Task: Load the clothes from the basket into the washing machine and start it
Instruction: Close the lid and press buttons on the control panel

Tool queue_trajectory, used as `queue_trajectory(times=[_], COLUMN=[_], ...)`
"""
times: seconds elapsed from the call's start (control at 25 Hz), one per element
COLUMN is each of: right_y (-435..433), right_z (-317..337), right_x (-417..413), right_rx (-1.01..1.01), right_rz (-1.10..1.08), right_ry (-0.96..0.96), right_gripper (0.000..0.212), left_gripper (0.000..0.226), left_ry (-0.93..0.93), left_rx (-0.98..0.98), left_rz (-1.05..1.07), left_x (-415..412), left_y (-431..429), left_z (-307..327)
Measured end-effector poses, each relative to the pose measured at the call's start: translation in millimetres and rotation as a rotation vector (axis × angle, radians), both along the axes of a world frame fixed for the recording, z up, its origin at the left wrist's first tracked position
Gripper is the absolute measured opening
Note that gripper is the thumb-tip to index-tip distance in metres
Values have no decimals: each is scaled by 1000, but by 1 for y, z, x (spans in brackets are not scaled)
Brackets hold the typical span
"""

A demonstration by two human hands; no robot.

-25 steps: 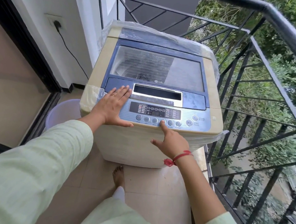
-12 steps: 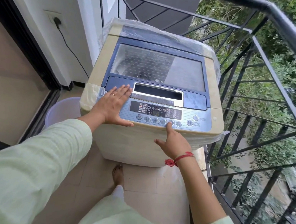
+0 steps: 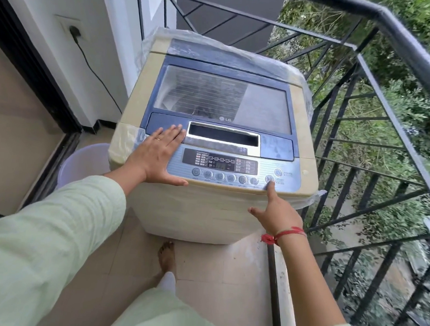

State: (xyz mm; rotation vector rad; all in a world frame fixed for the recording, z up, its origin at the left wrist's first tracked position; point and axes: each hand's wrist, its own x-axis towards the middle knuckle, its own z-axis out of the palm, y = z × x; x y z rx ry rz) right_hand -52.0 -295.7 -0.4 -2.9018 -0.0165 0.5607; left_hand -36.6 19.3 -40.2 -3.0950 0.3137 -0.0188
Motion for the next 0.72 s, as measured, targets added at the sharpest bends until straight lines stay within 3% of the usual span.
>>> queue_trajectory(times=[0.24, 0.36, 0.44, 0.52, 0.72], right_y=[11, 15, 12, 6, 21], right_z=[5, 10, 17, 25, 14], right_x=[-1, 4, 9, 13, -10], right_rx=[-281, -363, -309, -232, -202], right_rz=[110, 178, 173, 136, 220], right_ry=[-59, -74, -64, -21, 180], right_gripper=[114, 119, 103, 69, 62], left_gripper=[130, 130, 131, 131, 132], left_ry=[1, 1, 2, -2, 19], left_rx=[0, -16, -23, -14, -19], left_rz=[4, 3, 5, 2, 6], left_x=[-2, -3, -4, -5, -5], left_y=[-1, -1, -1, -1, -1], left_z=[0, 0, 1, 2, 3])
